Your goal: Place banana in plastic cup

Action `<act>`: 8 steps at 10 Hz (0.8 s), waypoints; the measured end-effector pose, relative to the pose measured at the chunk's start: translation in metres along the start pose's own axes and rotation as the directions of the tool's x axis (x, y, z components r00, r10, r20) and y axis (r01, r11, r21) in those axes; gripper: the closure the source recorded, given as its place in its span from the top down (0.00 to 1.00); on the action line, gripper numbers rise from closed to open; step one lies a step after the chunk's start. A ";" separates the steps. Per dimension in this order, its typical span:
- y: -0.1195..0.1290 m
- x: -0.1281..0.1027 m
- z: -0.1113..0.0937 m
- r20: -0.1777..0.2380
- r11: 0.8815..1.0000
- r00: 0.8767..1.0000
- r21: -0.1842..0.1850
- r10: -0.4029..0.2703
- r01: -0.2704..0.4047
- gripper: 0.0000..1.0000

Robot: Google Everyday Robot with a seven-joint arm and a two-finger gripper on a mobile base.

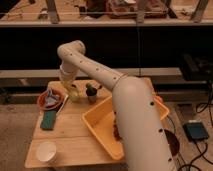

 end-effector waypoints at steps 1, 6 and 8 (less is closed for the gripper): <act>0.001 -0.002 0.010 0.010 1.000 1.000 -0.001 0.002 -0.002 0.00; 0.012 -0.005 0.026 0.041 0.999 0.998 -0.010 0.041 -0.041 0.08; 0.018 -0.002 0.027 0.049 0.998 0.997 -0.026 0.065 -0.063 0.30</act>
